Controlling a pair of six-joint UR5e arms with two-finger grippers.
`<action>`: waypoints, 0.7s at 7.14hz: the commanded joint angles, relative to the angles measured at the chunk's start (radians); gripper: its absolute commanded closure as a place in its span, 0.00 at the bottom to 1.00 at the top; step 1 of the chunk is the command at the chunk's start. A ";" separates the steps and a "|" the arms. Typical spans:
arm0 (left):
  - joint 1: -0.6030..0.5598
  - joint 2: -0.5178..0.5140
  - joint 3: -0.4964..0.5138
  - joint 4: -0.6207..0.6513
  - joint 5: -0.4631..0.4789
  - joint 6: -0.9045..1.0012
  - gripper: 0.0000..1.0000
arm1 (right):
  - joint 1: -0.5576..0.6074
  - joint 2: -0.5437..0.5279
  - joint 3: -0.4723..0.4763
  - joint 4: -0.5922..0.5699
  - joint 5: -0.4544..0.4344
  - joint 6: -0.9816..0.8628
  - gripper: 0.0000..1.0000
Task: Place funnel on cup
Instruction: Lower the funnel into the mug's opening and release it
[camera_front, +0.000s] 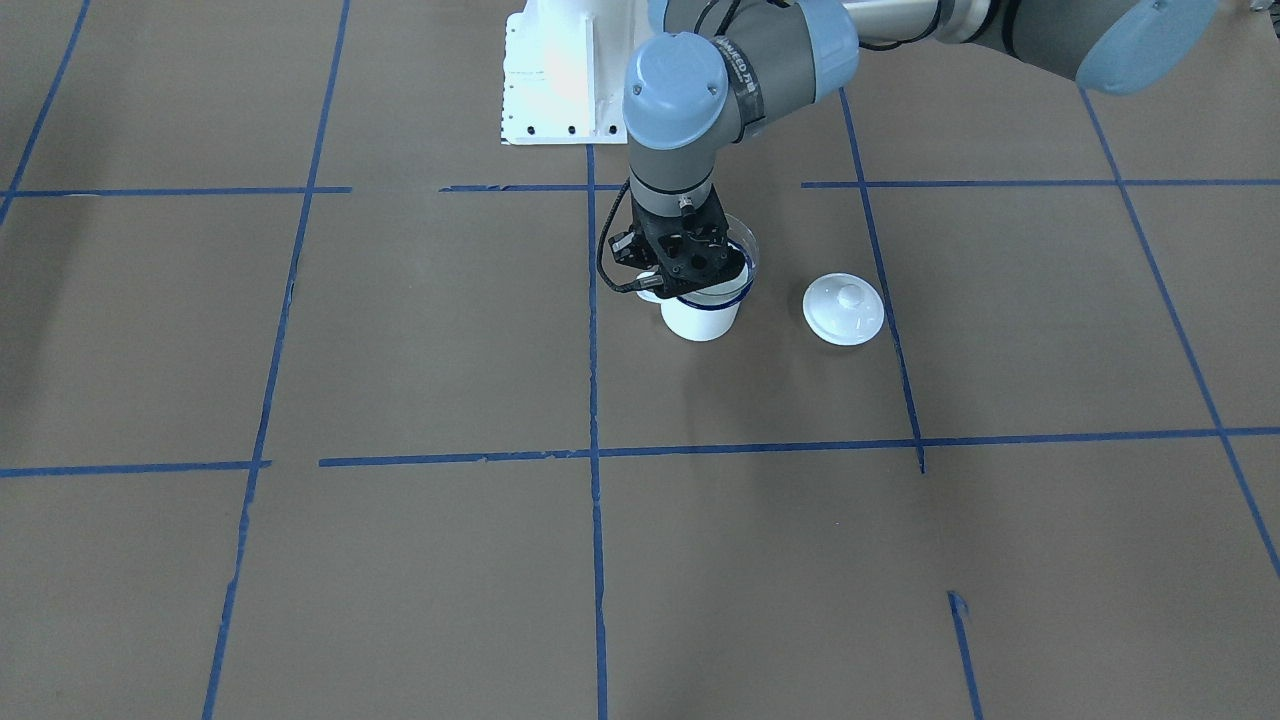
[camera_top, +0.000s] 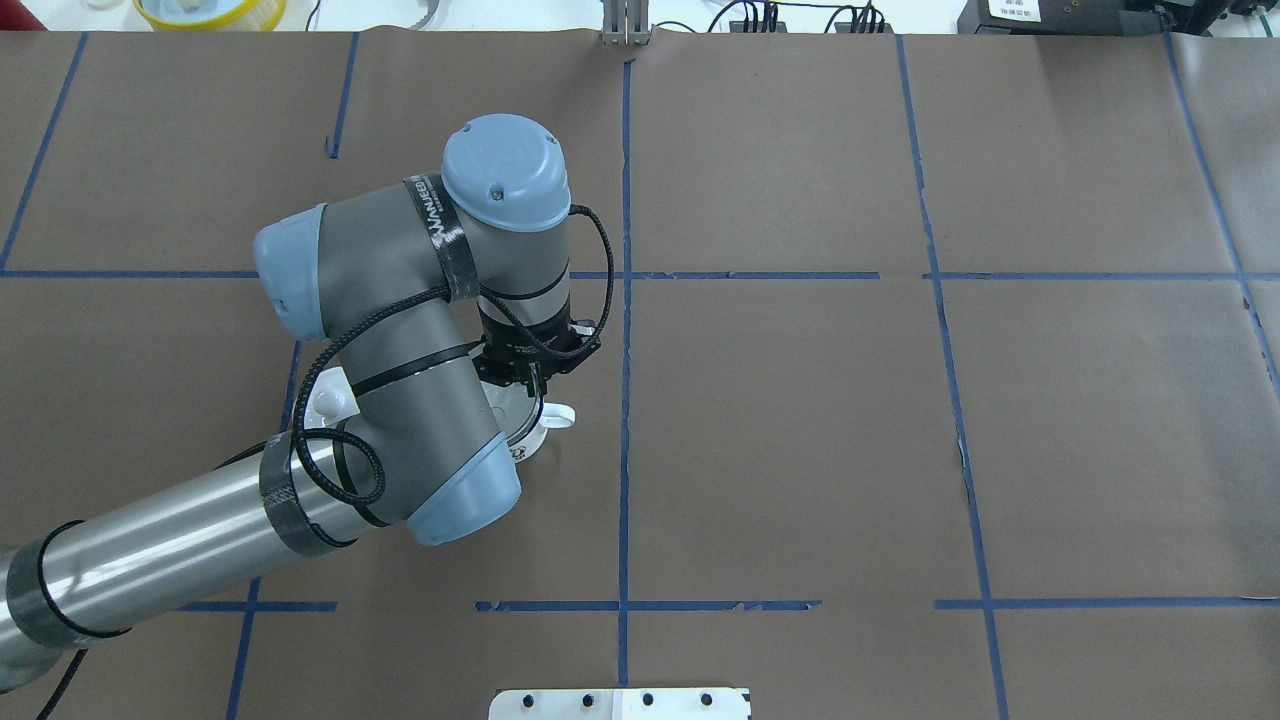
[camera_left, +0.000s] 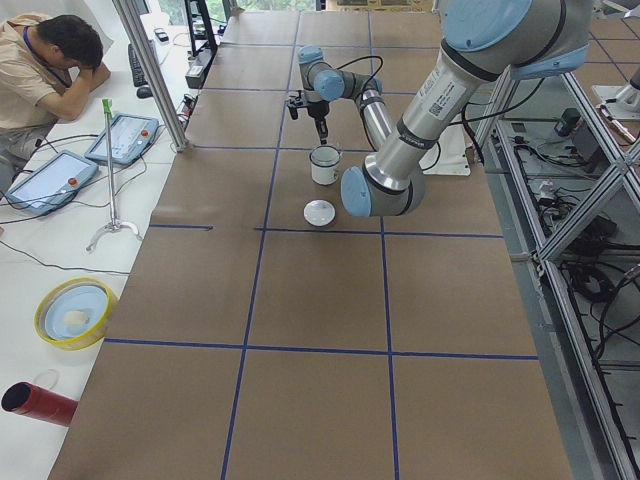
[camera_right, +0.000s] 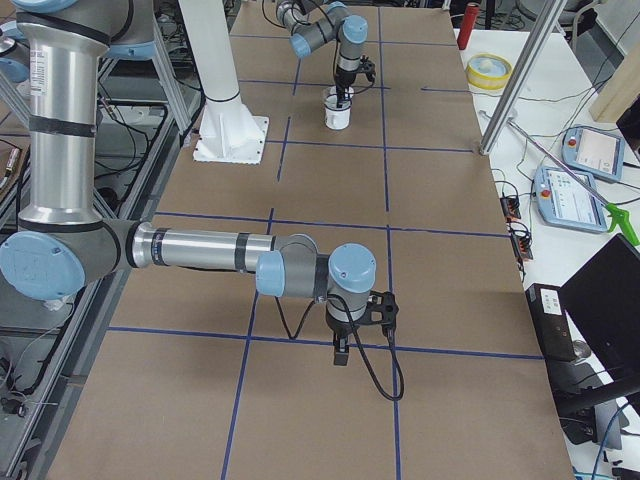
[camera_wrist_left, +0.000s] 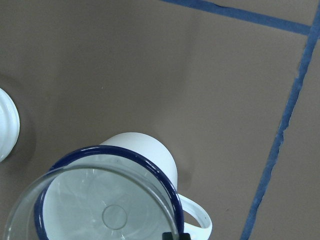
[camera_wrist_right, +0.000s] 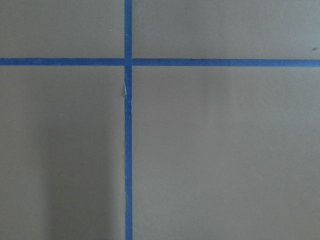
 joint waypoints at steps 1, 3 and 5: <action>-0.001 0.013 -0.004 -0.001 0.004 -0.004 0.00 | 0.000 0.000 0.000 0.000 0.000 0.000 0.00; -0.048 0.047 -0.127 -0.001 0.033 0.028 0.00 | 0.000 0.000 0.000 0.000 0.000 0.000 0.00; -0.191 0.186 -0.352 0.002 0.024 0.242 0.00 | 0.000 0.000 0.000 0.000 0.000 0.000 0.00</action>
